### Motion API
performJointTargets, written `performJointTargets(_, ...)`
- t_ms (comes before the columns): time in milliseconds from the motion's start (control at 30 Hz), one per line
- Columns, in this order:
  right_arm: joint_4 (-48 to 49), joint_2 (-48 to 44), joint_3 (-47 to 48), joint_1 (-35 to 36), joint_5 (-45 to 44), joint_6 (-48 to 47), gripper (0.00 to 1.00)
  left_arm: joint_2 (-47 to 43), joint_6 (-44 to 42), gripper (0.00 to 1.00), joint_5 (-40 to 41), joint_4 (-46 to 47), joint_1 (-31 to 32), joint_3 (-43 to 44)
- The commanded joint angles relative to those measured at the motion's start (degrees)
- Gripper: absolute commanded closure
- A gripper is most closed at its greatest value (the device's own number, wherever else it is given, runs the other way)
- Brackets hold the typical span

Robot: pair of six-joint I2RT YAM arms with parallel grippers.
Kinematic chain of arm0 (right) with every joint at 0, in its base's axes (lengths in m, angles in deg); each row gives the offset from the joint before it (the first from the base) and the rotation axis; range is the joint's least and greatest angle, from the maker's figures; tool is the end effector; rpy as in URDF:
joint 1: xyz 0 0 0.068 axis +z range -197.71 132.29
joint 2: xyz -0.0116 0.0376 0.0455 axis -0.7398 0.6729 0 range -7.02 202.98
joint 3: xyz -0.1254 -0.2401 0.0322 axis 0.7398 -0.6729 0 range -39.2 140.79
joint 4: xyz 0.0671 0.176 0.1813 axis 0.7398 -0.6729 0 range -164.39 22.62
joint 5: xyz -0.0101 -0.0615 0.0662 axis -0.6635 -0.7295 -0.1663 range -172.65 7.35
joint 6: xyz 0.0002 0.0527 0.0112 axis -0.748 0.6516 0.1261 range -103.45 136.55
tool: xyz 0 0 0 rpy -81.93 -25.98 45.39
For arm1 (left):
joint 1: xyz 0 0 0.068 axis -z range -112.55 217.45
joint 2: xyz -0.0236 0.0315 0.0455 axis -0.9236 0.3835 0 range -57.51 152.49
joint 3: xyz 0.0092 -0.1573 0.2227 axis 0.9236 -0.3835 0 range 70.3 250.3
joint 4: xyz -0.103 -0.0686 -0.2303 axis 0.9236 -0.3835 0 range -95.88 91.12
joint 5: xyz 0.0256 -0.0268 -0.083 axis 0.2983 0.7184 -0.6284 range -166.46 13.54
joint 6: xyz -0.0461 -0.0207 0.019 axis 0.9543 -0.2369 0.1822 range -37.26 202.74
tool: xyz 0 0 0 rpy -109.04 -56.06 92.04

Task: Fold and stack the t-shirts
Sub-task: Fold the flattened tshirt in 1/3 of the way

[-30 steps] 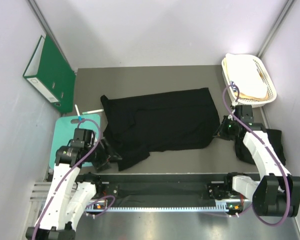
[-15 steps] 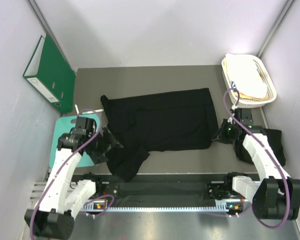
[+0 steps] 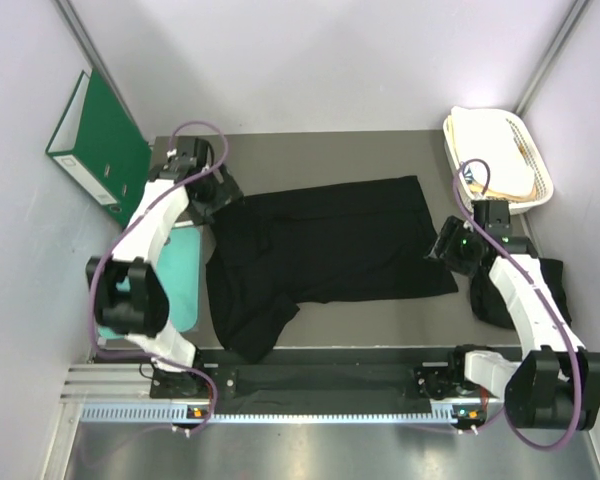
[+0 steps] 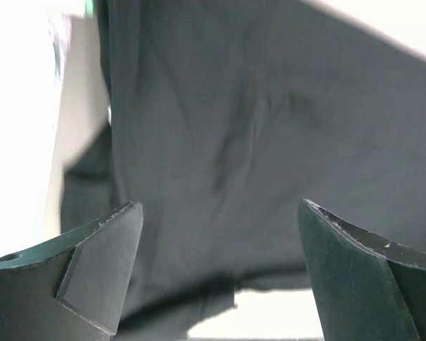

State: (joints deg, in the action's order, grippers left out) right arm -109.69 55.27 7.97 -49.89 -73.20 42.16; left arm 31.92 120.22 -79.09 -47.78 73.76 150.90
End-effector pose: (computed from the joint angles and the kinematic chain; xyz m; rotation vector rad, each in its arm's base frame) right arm 0.2083 -0.0021 0.2494 0.5621 2.5334 0.3638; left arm 0.3251 -0.0376 0.3064 -0.6859 2.5239 -0.3381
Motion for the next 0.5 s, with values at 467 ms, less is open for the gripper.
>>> performJointTargets(467, 25.5, 33.4, 18.7, -0.9, -3.6, -2.1, 0.41, 29.9, -4.0, 0.11, 10.8, 0.7, -2.9, 28.8)
